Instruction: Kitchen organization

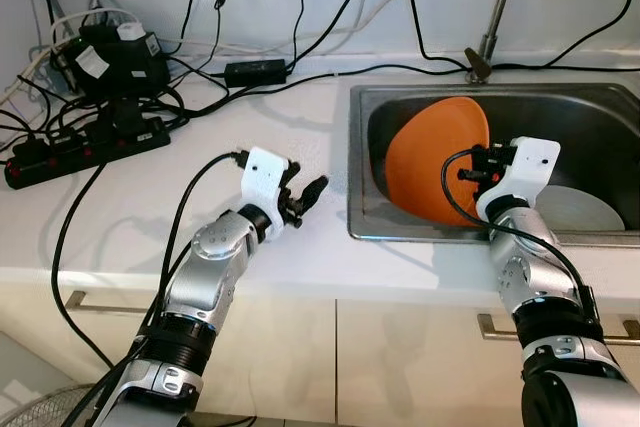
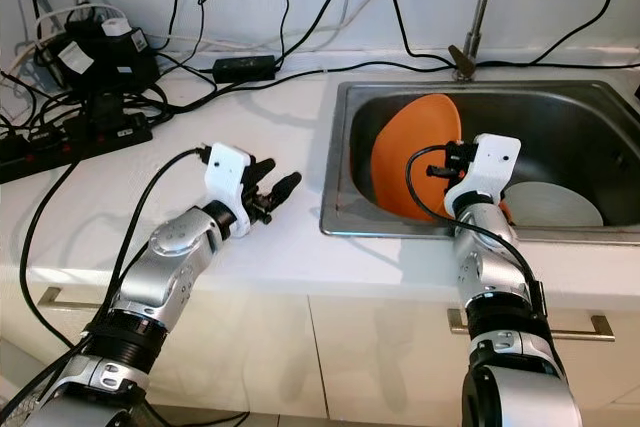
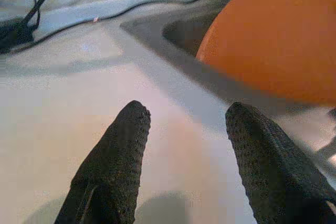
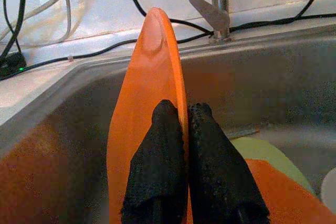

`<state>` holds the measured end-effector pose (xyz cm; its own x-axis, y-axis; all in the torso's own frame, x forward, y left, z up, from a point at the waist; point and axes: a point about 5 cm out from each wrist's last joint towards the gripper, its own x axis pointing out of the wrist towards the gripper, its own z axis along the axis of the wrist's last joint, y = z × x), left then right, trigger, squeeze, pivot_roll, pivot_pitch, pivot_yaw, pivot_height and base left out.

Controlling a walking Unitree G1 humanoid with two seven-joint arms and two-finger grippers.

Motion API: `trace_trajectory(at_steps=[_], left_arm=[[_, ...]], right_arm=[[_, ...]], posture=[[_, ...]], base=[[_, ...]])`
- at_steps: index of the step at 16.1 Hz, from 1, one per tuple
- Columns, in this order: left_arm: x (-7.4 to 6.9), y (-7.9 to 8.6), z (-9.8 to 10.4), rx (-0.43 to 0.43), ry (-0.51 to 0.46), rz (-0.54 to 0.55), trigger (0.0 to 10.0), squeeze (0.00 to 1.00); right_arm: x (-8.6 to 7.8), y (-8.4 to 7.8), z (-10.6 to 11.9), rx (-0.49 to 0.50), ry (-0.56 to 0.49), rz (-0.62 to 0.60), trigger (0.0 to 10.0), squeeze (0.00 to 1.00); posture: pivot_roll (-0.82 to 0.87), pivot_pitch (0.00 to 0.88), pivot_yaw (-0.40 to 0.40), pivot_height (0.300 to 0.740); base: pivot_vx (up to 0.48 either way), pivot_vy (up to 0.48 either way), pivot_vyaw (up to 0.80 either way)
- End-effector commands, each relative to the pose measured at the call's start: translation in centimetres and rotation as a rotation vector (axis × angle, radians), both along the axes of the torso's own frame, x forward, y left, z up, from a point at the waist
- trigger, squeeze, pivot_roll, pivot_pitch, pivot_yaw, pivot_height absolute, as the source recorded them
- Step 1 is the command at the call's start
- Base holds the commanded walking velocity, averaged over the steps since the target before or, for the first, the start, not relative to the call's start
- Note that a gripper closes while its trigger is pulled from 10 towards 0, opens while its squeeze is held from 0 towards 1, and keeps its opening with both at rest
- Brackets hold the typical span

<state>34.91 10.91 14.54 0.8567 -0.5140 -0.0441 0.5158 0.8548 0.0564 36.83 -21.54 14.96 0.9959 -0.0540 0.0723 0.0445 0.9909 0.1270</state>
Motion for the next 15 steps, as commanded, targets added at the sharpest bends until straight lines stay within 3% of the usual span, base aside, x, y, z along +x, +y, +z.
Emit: trace_trajectory(at_steps=[1, 7, 8, 9, 10, 13, 14, 15], left_arm=[[0.12, 0.55, -0.54, 0.02, 0.029, 0.03, 10.0, 0.0], [0.26, 0.6, -1.0, 0.013, 0.037, 0.059, 10.0, 0.0], [0.24, 0.55, -1.02, 0.013, 0.037, 0.058, 10.0, 0.0], [0.23, 0.54, -1.02, 0.013, 0.036, 0.058, 10.0, 0.0], [0.22, 0.5, -1.06, 0.012, 0.037, 0.057, 10.0, 0.0], [0.18, 0.41, -1.12, 0.01, 0.035, 0.056, 10.0, 0.0], [0.17, 0.39, -1.13, 0.01, 0.035, 0.055, 10.0, 0.0], [0.17, 0.31, -1.04, 0.006, 0.028, 0.055, 10.0, 0.0]], right_arm=[[0.38, 0.1, 1.24, -0.012, -0.049, 0.002, 10.0, 0.0], [0.4, 0.33, 0.72, -0.022, -0.029, 0.008, 10.0, 0.0], [0.4, 0.38, 0.66, -0.024, -0.025, 0.011, 10.0, 0.61], [0.4, 0.4, 0.64, -0.025, -0.024, 0.013, 10.0, 0.88], [0.42, 0.44, 0.59, -0.027, -0.021, 0.014, 10.0, 0.93], [0.48, 0.51, 0.62, -0.029, -0.022, 0.015, 10.0, 0.87], [0.49, 0.54, 0.64, -0.03, -0.022, 0.015, 10.0, 0.25], [0.52, 0.6, 0.7, -0.032, -0.024, 0.015, 10.0, 0.0]], posture=[[0.04, 0.0, 0.056, 0.74], [0.04, 0.0, 0.054, 0.74], [0.04, 0.0, 0.055, 0.74], [0.04, 0.0, 0.055, 0.74], [0.04, 0.0, 0.055, 0.74], [0.04, 0.0, 0.056, 0.74], [0.04, 0.0, 0.056, 0.74], [0.04, 0.0, 0.056, 0.74]], base=[[0.0, 0.0, 0.0], [0.0, 0.0, 0.0], [0.0, 0.0, 0.0], [0.0, 0.0, 0.0], [0.0, 0.0, 0.0], [0.0, 0.0, 0.0], [0.0, 0.0, 0.0], [0.0, 0.0, 0.0]])
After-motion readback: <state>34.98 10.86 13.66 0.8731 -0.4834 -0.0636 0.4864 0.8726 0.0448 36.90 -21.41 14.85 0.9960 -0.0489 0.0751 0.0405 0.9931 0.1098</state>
